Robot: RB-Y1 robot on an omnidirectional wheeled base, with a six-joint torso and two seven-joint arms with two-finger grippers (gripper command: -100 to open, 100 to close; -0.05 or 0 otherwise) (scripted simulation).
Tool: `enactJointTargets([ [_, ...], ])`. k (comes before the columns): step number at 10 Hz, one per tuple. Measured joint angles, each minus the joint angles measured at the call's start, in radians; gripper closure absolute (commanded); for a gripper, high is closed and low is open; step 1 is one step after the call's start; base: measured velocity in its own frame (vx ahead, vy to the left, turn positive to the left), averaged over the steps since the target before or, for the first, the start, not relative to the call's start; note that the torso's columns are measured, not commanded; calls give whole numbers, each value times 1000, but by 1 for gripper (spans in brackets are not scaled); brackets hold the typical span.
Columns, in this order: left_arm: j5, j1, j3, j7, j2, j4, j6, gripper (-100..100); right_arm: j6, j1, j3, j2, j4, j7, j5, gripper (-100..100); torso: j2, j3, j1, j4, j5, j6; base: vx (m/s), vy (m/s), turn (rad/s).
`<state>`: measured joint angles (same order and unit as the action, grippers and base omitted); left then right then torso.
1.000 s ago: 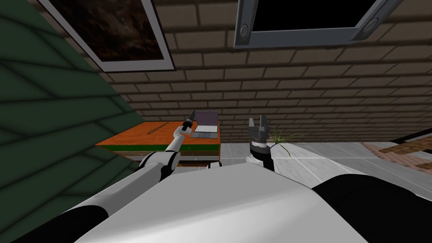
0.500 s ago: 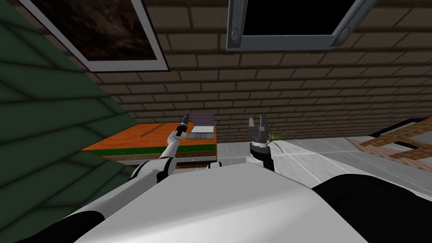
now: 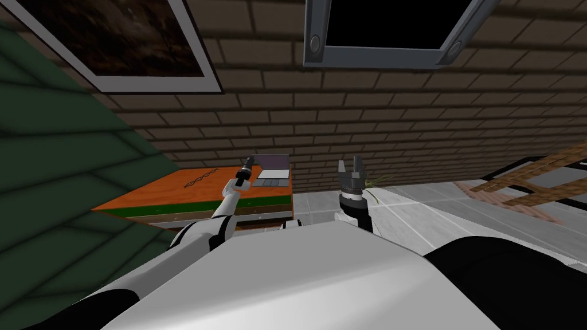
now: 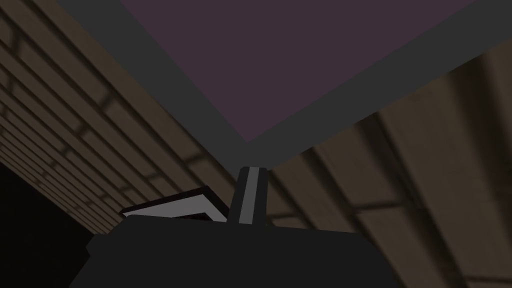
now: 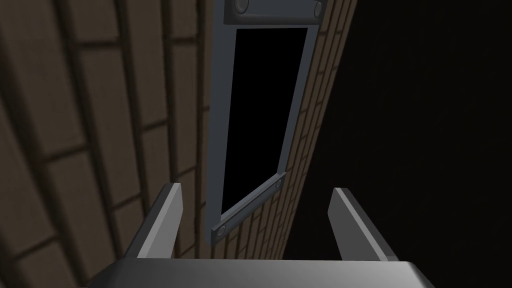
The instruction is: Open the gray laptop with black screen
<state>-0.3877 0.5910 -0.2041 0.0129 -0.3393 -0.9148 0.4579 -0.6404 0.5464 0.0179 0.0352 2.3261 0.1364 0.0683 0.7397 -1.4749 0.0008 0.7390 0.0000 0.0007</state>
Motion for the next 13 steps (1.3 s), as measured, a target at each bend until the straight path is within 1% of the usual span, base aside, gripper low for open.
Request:
enactJointTargets([
  [3, -34, 31, 44, -23, -46, 6, -53, -100, 0, 0, 0, 0, 0, 0, 0, 0, -1, -1, -1, -1, 0, -1, -48, 54, -91],
  [4, -46, 46, 56, -26, -58, 17, -68, -100, 0, 0, 0, 0, 0, 0, 0, 0, -2, -1, -1, -1, 0, -1, -40, 36, -69],
  [6, -67, 61, 84, -39, -84, 15, -103, -100, 0, 0, 0, 0, 0, 0, 0, 0, -2, -1, -2, -1, 0, 0, -47, 33, -102],
  [7, -79, 75, 101, -49, -104, 21, -122, -100, 0, 0, 0, 0, 0, 0, 0, 0, -1, -1, -1, -1, 0, 0, -56, 44, -91],
  [11, -123, 117, 158, -75, -161, 38, -190, -100, 0, 0, 0, 0, 0, 0, 0, 0, -2, -1, -1, -1, 0, -1, -39, 34, -65],
  [12, -124, 118, 159, -77, -163, 38, -194, -100, 0, 0, 0, 0, 0, 0, 0, 0, -3, -2, -2, -1, 0, -1, 0, 0, 0],
  [13, -124, 118, 159, -77, -163, 38, -194, 100, 0, 0, 0, 0, 0, 0, 0, 0, -3, -2, -2, -2, 0, -1, 0, 0, 0],
])
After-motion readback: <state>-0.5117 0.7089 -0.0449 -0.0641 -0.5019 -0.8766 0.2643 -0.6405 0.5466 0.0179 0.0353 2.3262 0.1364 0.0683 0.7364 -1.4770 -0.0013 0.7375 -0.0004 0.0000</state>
